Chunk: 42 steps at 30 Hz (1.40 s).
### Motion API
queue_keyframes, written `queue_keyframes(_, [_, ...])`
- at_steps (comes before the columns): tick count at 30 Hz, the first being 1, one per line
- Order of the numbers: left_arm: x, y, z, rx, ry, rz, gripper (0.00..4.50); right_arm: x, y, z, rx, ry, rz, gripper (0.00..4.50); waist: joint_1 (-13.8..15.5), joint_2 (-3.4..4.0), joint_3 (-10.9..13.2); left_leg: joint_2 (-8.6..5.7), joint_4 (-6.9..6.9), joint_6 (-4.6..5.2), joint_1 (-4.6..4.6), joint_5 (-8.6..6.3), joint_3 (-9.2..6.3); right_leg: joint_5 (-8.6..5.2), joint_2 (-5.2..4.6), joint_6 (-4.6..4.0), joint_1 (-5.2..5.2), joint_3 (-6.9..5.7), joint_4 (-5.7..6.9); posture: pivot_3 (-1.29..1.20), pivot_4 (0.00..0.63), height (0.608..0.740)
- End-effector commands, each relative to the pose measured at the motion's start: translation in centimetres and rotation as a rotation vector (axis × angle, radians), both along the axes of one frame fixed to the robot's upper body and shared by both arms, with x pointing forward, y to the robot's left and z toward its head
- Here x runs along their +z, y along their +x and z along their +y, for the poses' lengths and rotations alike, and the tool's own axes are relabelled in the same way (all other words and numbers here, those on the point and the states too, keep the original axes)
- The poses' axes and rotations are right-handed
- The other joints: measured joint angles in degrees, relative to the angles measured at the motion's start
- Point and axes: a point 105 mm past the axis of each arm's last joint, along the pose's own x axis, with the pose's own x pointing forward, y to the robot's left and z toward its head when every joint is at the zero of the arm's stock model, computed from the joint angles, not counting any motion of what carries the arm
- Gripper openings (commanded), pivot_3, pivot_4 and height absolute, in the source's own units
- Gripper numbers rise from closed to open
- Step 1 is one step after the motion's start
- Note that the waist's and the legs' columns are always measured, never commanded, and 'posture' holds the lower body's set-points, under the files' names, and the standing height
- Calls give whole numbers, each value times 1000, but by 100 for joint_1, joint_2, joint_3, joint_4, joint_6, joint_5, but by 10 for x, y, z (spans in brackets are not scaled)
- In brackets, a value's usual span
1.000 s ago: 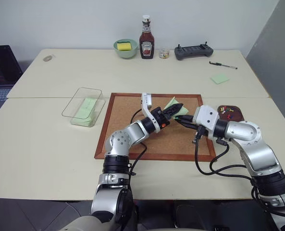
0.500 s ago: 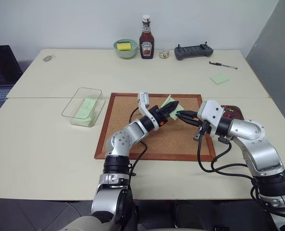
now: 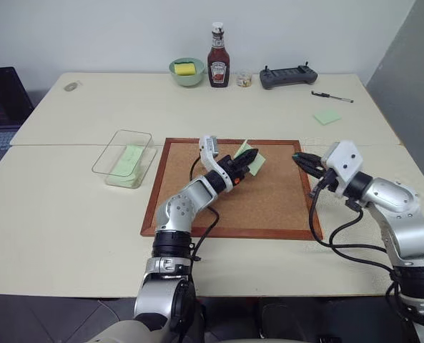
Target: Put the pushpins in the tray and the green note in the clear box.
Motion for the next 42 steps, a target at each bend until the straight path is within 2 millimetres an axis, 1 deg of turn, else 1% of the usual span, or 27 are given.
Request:
queue_keyframes(1, [12, -7, -2, -8, 40, -76, 26, 4, 4, -34, -148, -60, -53, 0, -4, 0, 0, 1, 0, 0, 1, 0, 2, 0, 0, 0, -1, 2, 0, 0, 150, 740])
queue_keyframes(5, [10, -10, -2, -5, 66, -87, 26, -10, 9, -65, -290, -99, -12, 0, -2, 0, 0, 0, 0, 0, 1, 0, 5, 0, 0, 0, 0, 4, 0, 0, 150, 740])
queue_keyframes(8, [9, -10, -4, -6, 72, -90, 26, -19, 16, -80, -361, -134, 24, 0, -6, 0, 0, 0, 1, 0, 2, 0, 7, 0, 0, 0, 0, 5, 1, 0, 150, 740])
queue_keyframes(9, [10, -10, -5, -9, 75, -94, 26, -19, 19, -84, -386, -146, 19, 0, -5, 0, 0, 1, 1, 0, 3, 0, 8, 0, 0, 0, 1, 6, 1, 0, 150, 740])
queue_keyframes(12, [10, -11, -8, -17, 80, -99, 26, -19, 28, -90, -405, -180, 5, 0, -11, 0, 0, 1, 1, 0, 3, 0, 11, 0, 0, 0, 0, 8, 1, 0, 150, 740])
queue_keyframes(18, [10, -12, -10, -24, 85, -103, 26, -26, 42, -93, -406, -198, 21, 0, -6, 0, 0, 1, 0, -1, 3, 1, 13, 0, 0, 0, 0, 9, 0, 0, 150, 740])
queue_keyframes(19, [10, -12, -10, -24, 85, -103, 0, -27, 43, -94, -407, -198, 23, 571, -3, 0, 0, 2, 0, -1, 3, 1, 14, 0, 0, 0, 0, 9, 0, 0, 150, 740])
queue_keyframes(20, [10, -12, -10, -23, 85, -103, 0, -28, 44, -94, -406, -197, 25, 600, -3, 0, 0, 2, 1, -1, 2, 1, 14, 0, 0, 0, 1, 7, 0, 0, 150, 740])
queue_keyframes(21, [10, -12, -9, -22, 84, -103, 0, -29, 45, -94, -405, -194, 27, 825, -1, 0, 0, 1, 1, -1, 0, 1, 14, 0, -1, 0, 0, 7, -2, 0, 150, 740])
queue_keyframes(22, [10, -12, -9, -21, 84, -102, 0, -29, 45, -94, -406, -193, 27, 1149, 0, 0, 0, 1, 1, -1, 0, 1, 15, 0, -2, 0, 0, 7, -2, 0, 150, 740])
queue_keyframes(23, [10, -12, -8, -20, 84, -102, 0, -29, 46, -94, -406, -193, 26, 1277, -1, 0, 0, 1, 1, -1, 0, 1, 16, 0, -2, 0, 0, 8, -3, 0, 150, 740])
queue_keyframes(27, [9, -12, -7, -16, 86, -100, 0, -23, 46, -92, -402, -180, 9, 2219, -7, 0, 0, 2, 1, -1, 1, 1, 18, 0, -2, 0, 0, 8, -3, 0, 150, 740])
queue_keyframes(30, [9, -11, -7, -15, 87, -100, 0, -15, 44, -92, -401, -161, -13, 2943, -7, 0, 0, 2, 1, -1, 0, 1, 18, 1, -2, 0, 0, 8, -3, 0, 150, 740])
queue_keyframes(31, [9, -11, -7, -14, 87, -101, 0, -11, 43, -93, -404, -150, -25, 3249, -6, 0, 0, 2, 1, -1, 0, 1, 18, 1, -2, 0, 0, 9, -3, 0, 150, 740])
queue_keyframes(34, [12, -9, -6, -5, 87, -107, 0, 2, 38, -92, -390, -103, -48, 3752, -4, 0, 0, 2, 1, -1, 0, 1, 19, 0, -2, 0, 0, 9, -3, 0, 150, 740])
queue_keyframes(35, [14, -8, -5, 3, 90, -115, 0, 5, 36, -87, -357, -82, -46, 3977, -2, 0, 0, 2, 1, -1, 0, 1, 19, 0, -2, 0, 0, 9, -3, 0, 150, 740])
queue_keyframes(36, [17, -8, -3, 9, 99, -130, 0, 8, 34, -82, -322, -68, -40, 4107, -3, -1, 0, 2, 1, -1, -2, 1, 19, 0, -2, 0, 0, 8, -3, 0, 150, 740])
queue_keyframes(37, [20, -8, -2, 13, 113, -149, 0, 9, 32, -75, -282, -62, -34, 4107, -4, -1, 0, 2, 1, -1, -2, 1, 19, 0, -2, 0, 1, 8, -4, 0, 150, 740])
queue_keyframes(38, [24, -8, 1, 27, 139, -175, 0, 12, 28, -64, -220, -42, -29, 4107, -3, -1, 1, 3, 1, -1, -1, 1, 19, 0, -2, 0, 1, 8, -4, 0, 150, 740])
queue_keyframes(41, [38, -4, 20, 108, 225, -238, 0, 22, 18, -30, -53, 31, -27, 4107, -38, -2, 3, 6, 1, -1, -1, 1, 19, 0, 0, 0, 0, 7, -5, 0, 150, 740])
queue_keyframes(42, [43, -2, 30, 146, 267, -260, 0, 25, 15, -19, -1, 67, -20, 4107, -45, -2, 3, 9, 0, -1, 1, 1, 19, 0, 1, 0, 0, 7, -4, 0, 150, 740])
